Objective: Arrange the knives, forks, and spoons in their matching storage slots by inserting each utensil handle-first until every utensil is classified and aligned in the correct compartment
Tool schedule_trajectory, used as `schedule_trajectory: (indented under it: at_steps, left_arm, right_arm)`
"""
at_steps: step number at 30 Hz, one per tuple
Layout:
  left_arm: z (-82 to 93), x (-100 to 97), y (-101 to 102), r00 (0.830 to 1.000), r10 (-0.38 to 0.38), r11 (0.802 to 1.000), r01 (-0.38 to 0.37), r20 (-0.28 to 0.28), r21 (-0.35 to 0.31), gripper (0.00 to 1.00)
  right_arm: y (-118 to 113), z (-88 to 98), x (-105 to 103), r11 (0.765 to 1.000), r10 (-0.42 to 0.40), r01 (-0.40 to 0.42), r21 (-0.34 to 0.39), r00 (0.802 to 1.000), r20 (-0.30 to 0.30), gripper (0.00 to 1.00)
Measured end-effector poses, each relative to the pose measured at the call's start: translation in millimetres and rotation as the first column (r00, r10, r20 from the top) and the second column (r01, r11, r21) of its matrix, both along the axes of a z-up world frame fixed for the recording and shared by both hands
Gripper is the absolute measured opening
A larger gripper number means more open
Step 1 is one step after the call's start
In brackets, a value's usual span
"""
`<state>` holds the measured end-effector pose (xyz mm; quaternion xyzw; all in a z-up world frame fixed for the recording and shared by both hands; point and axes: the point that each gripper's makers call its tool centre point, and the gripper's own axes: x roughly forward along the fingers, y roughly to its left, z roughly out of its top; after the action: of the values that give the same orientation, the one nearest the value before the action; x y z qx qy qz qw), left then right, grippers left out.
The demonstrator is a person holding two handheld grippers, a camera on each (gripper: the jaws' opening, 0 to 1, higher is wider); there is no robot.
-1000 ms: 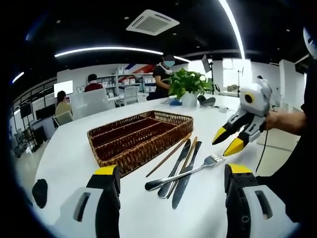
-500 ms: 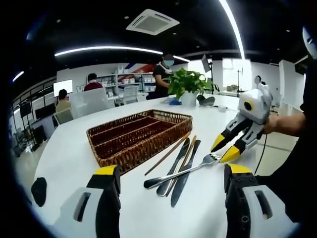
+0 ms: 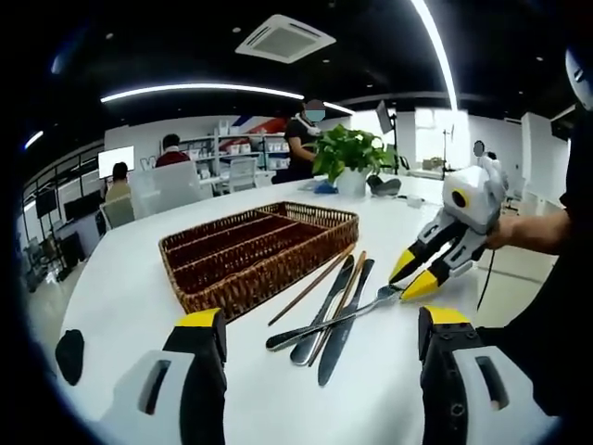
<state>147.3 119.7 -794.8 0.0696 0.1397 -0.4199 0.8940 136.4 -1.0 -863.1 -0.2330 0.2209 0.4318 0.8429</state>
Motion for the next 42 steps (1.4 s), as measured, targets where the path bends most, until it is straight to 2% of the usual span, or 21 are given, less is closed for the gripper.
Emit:
schedule_trajectory:
  at_steps: [5, 7, 9, 11, 17, 20, 25, 36, 42]
  left_arm:
    - [-0.6, 1.1, 0, 1.0, -0.003, 1.0, 0.003, -0.002, 0.006, 0.87]
    - [-0.5, 1.8, 0, 1.0, -0.003, 1.0, 0.003, -0.004, 0.004, 0.86]
    - [-0.9, 2.6, 0, 1.0, -0.004, 1.0, 0.004, -0.004, 0.006, 0.86]
    - [-1.0, 3.3, -1, 1.0, -0.005, 1.0, 0.005, -0.003, 0.009, 0.86]
    - [-0.1, 5.4, 0, 1.0, -0.002, 1.0, 0.002, -0.001, 0.008, 0.86]
    - [-0.1, 6.2, 2, 1.0, 0.0, 1.0, 0.0, -0.001, 0.006, 0.86]
    - [1.9, 6.5, 5, 1.0, 0.008, 1.0, -0.008, -0.001, -0.009, 0.88]
    - [19.8, 8.3, 7, 1.0, 0.02, 0.999, -0.02, -0.004, -0.041, 0.95]
    - [29.8, 8.5, 9, 0.999, 0.034, 0.997, -0.034, -0.003, -0.064, 0.99]
  right_arm:
    - [-4, 1.2, 3, 1.0, -0.019, 0.019, 0.01, 1.0, -0.005, 0.14]
    - [-5, 5.0, 4, 0.999, -0.035, 0.036, 0.041, 0.999, -0.008, 0.08]
    - [-10, 2.4, 4, 0.997, -0.055, 0.058, 0.05, 0.997, -0.052, 0.05]
    - [-12, 1.3, 7, 0.997, -0.055, 0.057, 0.047, 0.997, -0.045, 0.02]
    - [-13, -0.2, 7, 0.998, -0.044, 0.046, 0.05, 0.998, -0.051, 0.01]
    - [-12, -0.3, 5, 0.995, -0.045, 0.052, 0.087, 0.996, -0.082, 0.0]
    - [-15, 3.3, 6, 0.992, -0.05, 0.06, 0.109, 0.995, -0.089, 0.0]
    - [-12, 34.1, 11, 0.985, -0.032, 0.046, 0.165, 0.996, -0.089, 0.0]
    - [-15, 56.2, 21, 0.985, -0.019, 0.03, 0.173, 0.998, -0.065, 0.0]
